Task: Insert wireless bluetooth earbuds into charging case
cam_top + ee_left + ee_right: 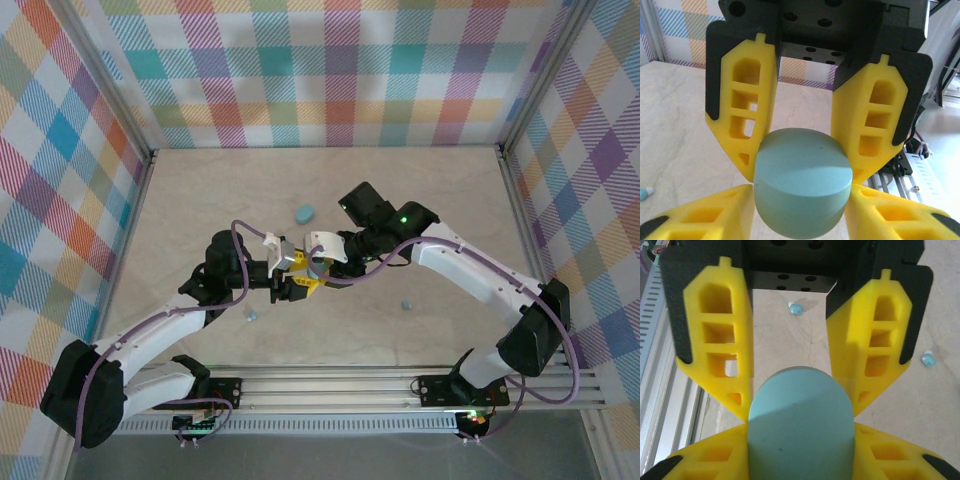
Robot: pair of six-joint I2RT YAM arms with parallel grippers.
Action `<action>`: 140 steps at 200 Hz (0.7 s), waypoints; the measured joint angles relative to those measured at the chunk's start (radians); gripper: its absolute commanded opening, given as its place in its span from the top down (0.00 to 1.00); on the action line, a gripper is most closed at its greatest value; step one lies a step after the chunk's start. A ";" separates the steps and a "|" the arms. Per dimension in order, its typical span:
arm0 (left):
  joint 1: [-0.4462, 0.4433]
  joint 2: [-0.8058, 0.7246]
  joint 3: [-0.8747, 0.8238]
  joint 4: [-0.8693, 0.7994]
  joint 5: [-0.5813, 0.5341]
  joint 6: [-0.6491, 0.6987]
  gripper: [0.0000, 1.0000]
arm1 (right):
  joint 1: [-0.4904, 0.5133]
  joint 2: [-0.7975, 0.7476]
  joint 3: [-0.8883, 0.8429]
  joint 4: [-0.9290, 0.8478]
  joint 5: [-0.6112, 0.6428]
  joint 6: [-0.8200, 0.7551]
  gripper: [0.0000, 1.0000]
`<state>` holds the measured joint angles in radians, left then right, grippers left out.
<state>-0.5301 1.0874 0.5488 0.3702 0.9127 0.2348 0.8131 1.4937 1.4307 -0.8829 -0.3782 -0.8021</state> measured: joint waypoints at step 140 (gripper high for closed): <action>0.010 -0.035 0.003 -0.064 -0.035 -0.013 0.91 | -0.058 -0.190 -0.191 0.275 0.012 0.205 0.16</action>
<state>-0.5198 1.0527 0.5518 0.3061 0.8780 0.2218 0.7555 1.3037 1.2396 -0.6083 -0.3660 -0.5972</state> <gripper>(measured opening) 0.325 0.830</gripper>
